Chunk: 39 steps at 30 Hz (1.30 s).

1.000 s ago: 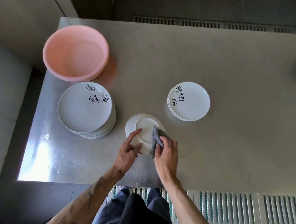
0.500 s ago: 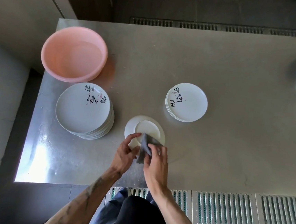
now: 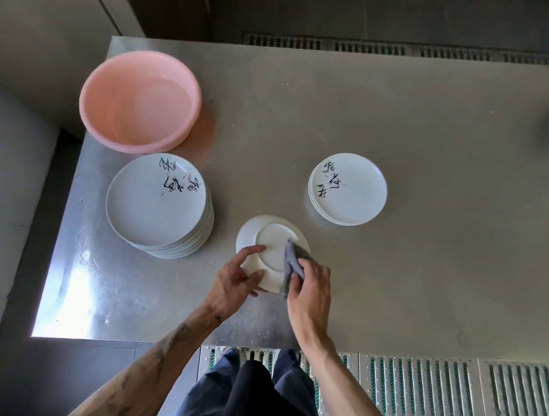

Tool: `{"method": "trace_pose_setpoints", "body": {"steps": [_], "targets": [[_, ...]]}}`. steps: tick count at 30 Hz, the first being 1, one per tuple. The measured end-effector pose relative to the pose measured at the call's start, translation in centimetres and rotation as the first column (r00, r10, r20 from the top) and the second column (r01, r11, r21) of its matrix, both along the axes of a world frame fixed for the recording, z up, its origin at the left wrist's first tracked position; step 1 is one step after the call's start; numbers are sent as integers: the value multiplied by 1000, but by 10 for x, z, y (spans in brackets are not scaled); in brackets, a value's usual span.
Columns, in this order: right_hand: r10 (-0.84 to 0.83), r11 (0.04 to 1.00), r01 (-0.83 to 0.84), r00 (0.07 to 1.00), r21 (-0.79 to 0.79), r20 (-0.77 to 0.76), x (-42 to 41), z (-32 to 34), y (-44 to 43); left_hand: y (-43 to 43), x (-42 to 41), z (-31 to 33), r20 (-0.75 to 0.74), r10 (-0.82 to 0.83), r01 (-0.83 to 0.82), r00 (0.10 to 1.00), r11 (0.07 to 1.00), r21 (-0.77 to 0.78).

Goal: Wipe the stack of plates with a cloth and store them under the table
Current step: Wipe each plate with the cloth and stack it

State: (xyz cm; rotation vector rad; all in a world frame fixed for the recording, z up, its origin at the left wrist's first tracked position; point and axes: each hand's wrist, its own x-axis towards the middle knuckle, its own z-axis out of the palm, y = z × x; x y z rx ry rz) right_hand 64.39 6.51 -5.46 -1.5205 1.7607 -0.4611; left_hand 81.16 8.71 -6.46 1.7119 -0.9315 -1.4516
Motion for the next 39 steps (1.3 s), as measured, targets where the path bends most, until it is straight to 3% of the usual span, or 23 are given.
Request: {"method": "trace_pose_setpoints", "body": {"steps": [7, 11, 17, 21, 28, 37, 39], "targets": [[53, 998, -49, 993, -37, 102, 9, 5, 23, -2, -10, -6, 90, 32, -24, 995, 996, -84], [17, 1000, -15, 999, -26, 43, -18, 4, 2, -12, -6, 5, -10, 191, -189, 982, 965, -183], [-22, 1000, 22, 1000, -21, -13, -43, 3, -19, -47, 9, 24, 82, 240, -209, 967, 937, -279], [-12, 1000, 11, 1000, -20, -17, -46, 4, -23, -83, 8, 41, 196, 195, -128, 961, 942, -310], [-39, 999, 39, 999, 5, -10, -54, 6, -34, -147, -20, 43, 498, 81, 128, 863, 920, -371], [-58, 998, 57, 998, -22, -12, -68, 4, -42, -187, -60, 20, 712, 37, 449, 701, 752, -482], [-74, 997, 74, 997, -19, -4, -70, 2, -43, -185, -65, 11, 712, 27, 449, 702, 760, -471]]}}
